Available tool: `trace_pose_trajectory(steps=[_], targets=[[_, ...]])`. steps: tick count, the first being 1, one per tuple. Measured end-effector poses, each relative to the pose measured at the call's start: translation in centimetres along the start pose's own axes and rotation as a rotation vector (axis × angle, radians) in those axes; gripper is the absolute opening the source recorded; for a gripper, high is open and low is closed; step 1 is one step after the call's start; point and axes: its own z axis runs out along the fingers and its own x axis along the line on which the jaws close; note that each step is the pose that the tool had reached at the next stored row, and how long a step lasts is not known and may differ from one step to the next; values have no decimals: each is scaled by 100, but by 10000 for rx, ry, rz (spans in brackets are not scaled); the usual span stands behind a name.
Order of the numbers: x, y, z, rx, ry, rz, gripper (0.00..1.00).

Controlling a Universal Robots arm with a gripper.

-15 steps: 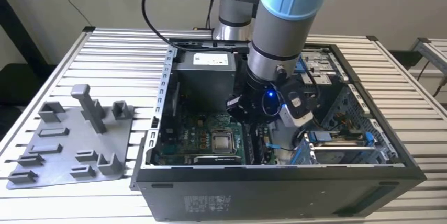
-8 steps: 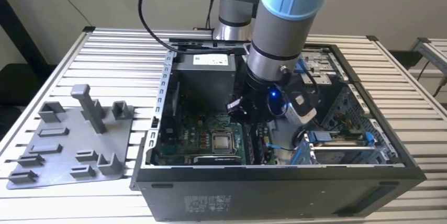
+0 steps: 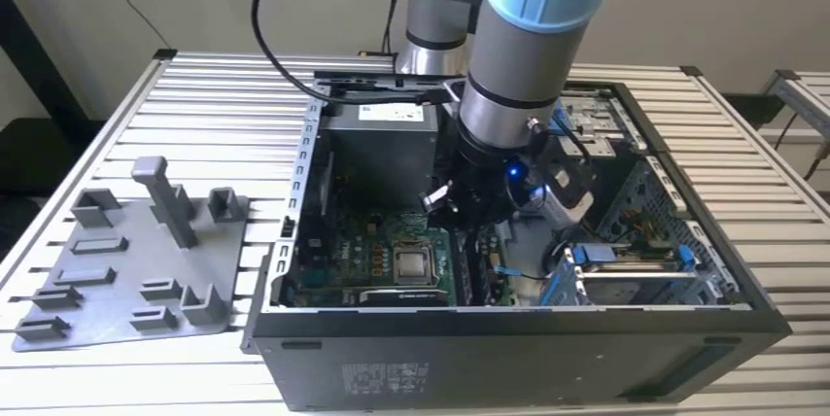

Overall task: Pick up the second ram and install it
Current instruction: 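Press down the second ram until it locks into place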

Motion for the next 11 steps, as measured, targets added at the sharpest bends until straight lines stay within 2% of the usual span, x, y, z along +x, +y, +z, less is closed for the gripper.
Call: trace_pose_trajectory(steps=[11], targets=[[0, 0, -1, 19, 41, -1953, 11]])
